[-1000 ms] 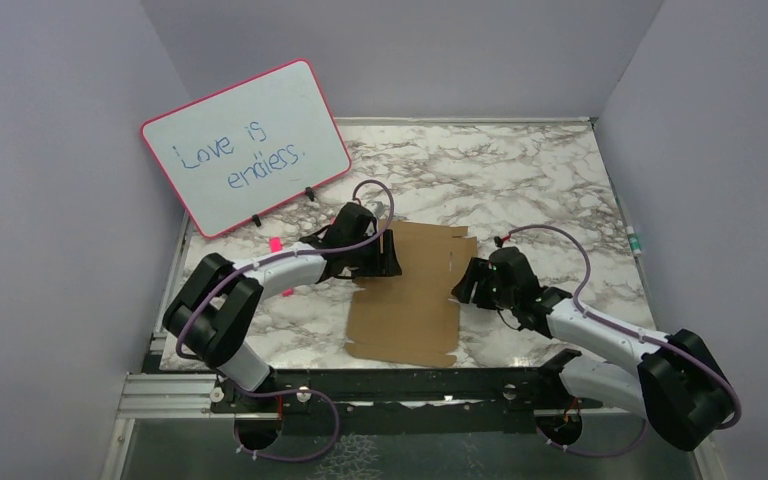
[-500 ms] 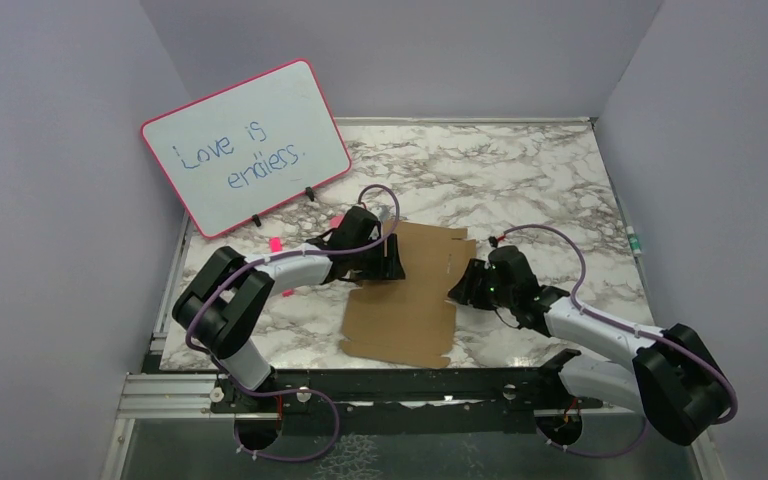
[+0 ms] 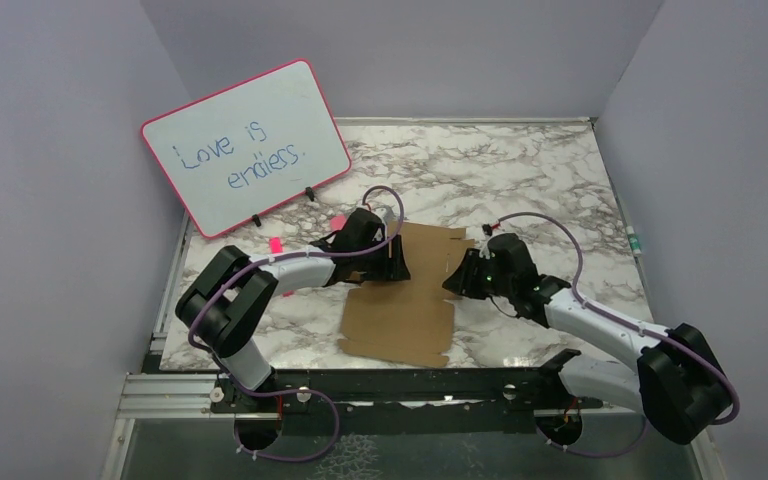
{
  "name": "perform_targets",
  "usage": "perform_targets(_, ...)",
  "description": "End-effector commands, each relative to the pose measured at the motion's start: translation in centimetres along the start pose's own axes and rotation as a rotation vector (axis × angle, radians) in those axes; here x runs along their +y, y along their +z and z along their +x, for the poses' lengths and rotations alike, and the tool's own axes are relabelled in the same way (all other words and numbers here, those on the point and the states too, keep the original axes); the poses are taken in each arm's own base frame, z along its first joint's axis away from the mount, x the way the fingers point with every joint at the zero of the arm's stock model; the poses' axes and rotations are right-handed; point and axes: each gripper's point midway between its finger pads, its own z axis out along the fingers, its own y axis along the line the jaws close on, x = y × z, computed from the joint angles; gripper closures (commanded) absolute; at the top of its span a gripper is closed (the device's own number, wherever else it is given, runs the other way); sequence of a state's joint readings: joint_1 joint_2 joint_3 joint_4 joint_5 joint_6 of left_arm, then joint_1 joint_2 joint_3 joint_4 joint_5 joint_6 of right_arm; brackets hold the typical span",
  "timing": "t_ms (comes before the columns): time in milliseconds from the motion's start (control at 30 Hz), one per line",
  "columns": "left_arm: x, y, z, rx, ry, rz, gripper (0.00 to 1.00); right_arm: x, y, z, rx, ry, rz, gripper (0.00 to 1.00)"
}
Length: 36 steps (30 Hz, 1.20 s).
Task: Fold the paper box
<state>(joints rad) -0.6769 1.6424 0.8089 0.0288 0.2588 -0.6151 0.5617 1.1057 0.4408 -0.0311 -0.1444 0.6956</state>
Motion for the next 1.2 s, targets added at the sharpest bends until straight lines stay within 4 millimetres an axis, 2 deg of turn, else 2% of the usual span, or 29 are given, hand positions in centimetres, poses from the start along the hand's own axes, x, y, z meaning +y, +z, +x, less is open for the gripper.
perform_targets(0,0.1,0.6,1.4,0.034,-0.008,0.006,0.37,2.0,0.3,-0.6,0.027,-0.032,-0.075,0.68)
perform_targets(167,0.0,0.6,1.4,0.032,-0.005,0.008,0.38,1.8,1.0,-0.7,0.053,-0.024,-0.046,0.68)
perform_targets(433,0.2,0.6,1.5,0.031,-0.003,0.002,0.37,-3.5,-0.6,-0.7,-0.018,-0.024,0.208,0.58)
perform_targets(600,0.3,0.8,1.7,0.035,-0.002,-0.002,0.37,-5.4,-0.4,0.7,-0.019,0.008,0.262,0.57)
perform_targets(800,0.3,0.9,1.6,0.036,-0.006,0.000,0.37,-5.3,0.9,2.0,0.015,0.028,0.211,0.57)
perform_targets(900,0.3,0.9,1.6,0.035,-0.007,0.001,0.38,-4.3,1.2,2.5,0.034,0.032,0.148,0.57)
perform_targets(1167,0.5,1.0,2.1,0.040,-0.017,0.000,0.38,-1.3,1.2,1.6,0.035,0.022,0.018,0.62)
